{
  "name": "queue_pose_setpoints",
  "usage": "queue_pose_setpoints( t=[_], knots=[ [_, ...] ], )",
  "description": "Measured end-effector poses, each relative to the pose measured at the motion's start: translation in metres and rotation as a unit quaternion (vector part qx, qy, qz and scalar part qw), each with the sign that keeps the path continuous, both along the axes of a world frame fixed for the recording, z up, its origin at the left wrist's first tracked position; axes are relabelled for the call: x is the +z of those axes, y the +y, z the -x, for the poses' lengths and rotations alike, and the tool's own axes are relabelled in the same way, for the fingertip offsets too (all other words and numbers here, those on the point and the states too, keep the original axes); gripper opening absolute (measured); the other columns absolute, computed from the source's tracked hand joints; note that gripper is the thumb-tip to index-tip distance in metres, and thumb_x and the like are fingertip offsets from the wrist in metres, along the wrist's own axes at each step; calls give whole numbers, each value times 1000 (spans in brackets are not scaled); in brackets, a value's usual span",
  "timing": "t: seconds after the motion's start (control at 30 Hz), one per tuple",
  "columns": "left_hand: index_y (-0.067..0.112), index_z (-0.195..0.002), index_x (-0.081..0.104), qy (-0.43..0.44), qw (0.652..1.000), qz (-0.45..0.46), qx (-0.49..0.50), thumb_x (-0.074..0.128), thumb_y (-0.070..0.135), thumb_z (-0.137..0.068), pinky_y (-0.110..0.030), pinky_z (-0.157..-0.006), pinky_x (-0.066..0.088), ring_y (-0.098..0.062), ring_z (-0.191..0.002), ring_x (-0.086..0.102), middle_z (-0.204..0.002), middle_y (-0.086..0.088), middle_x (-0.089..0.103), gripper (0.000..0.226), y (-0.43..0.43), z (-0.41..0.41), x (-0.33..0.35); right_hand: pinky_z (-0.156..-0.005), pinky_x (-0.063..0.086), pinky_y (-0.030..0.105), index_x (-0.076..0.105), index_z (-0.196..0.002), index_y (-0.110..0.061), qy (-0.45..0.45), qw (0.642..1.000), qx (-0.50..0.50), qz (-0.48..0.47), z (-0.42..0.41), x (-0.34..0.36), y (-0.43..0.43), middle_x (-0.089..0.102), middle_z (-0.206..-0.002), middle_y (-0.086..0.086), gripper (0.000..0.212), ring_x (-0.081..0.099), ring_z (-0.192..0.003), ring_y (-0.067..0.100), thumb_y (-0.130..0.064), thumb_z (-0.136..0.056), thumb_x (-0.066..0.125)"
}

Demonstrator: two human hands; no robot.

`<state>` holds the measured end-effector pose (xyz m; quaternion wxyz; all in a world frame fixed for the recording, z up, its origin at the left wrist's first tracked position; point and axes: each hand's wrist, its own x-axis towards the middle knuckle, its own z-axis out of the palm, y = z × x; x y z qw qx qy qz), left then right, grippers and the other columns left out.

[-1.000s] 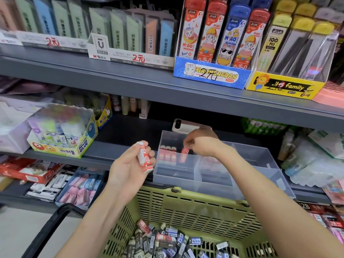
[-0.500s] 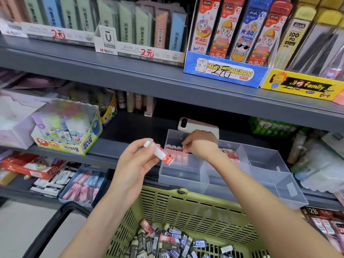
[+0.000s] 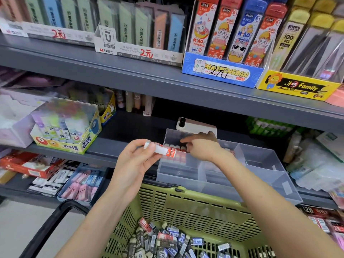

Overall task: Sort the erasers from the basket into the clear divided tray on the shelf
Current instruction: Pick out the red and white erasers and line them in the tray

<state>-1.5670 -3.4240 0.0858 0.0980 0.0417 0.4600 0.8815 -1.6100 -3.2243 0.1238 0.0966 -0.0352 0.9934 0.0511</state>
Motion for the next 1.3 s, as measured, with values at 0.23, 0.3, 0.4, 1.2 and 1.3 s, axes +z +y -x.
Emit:
queue_pose_setpoints(
  t=[0.23, 0.3, 0.4, 1.2, 1.3],
  knots=[
    [13, -91, 68, 45, 999, 19, -22, 82, 31, -67, -25, -75, 55, -23, -92, 69, -92, -11, 72, 32, 3, -1, -2, -69, 45, 14, 72, -98, -22, 125, 861, -4, 493, -69, 15, -25, 69, -78, -18, 15, 61, -76, -2, -27, -90, 60],
    [21, -89, 72, 75, 994, 76, -22, 82, 35, -65, -24, -73, 54, -20, -86, 69, -90, -8, 73, 29, 4, -4, -3, -63, 43, 12, 73, -97, -20, 102, 871, 9, 481, -82, 14, -30, 71, -80, -11, 14, 59, -70, 0, -23, -87, 64],
    [31, -89, 74, 108, 978, 177, 1, 76, 40, -62, -22, -75, 52, -14, -86, 68, -91, -2, 73, 29, 8, -8, -4, -62, 41, 10, 71, -96, -23, 81, 869, 0, 489, -97, 8, -28, 68, -80, -9, 11, 54, -66, -2, -25, -86, 66],
    [25, -132, 51, 294, 793, 533, 22, 50, 39, -93, -30, -101, 37, -6, -122, 42, -131, 17, 39, 42, 16, -10, -17, -65, 40, 26, 67, -96, -8, 109, 963, -223, 105, -35, -5, 51, 65, -97, 10, 38, 61, -92, 30, -39, -93, 46],
    [24, -129, 54, 288, 798, 528, 29, 53, 35, -93, -28, -99, 34, -6, -121, 43, -129, 18, 41, 37, 16, -12, -16, -68, 41, 31, 68, -89, -10, 220, 951, -191, 107, -61, -4, 44, 67, -92, 12, 34, 59, -94, 33, -34, -95, 45]
  ],
)
